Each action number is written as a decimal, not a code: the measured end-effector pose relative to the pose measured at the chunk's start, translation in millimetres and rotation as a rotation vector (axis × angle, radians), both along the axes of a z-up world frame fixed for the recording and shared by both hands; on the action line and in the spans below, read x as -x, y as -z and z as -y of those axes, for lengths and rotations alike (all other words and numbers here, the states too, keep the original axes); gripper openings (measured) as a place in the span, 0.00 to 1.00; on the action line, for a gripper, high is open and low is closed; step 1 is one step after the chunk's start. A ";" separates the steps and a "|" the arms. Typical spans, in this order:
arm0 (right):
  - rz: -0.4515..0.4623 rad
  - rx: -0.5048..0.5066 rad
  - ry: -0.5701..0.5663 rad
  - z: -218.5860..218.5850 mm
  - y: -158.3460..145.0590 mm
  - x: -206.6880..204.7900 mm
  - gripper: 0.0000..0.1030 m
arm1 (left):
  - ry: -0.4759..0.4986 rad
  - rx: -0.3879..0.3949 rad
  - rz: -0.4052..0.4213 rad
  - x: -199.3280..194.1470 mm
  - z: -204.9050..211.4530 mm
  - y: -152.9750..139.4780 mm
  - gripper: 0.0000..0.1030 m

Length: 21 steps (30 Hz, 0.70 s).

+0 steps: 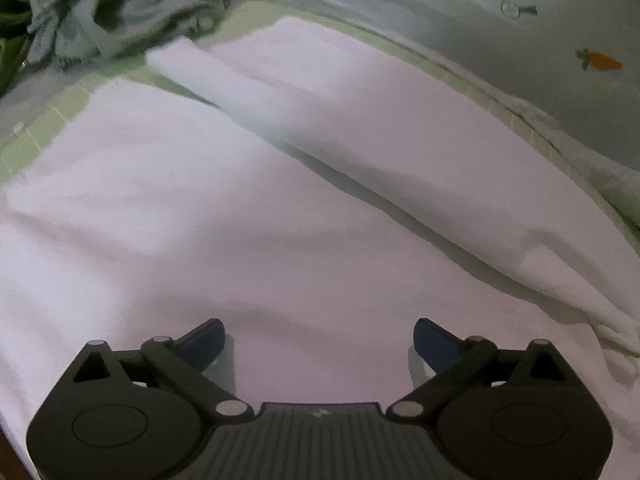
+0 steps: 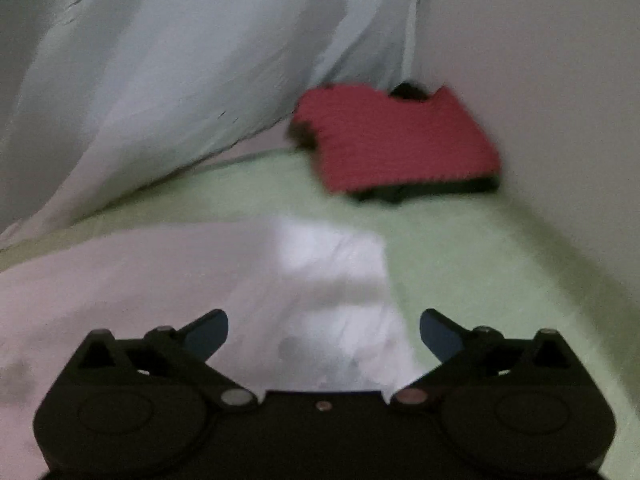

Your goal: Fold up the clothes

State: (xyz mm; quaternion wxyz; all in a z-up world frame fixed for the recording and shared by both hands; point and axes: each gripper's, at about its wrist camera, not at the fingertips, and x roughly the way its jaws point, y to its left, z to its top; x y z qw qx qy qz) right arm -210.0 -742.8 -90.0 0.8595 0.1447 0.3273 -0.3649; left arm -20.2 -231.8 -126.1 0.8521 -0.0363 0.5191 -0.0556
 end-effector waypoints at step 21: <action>0.142 -0.255 -0.006 -226.3 19.1 -83.3 1.00 | 0.001 0.079 0.101 -158.2 -176.6 -36.3 0.68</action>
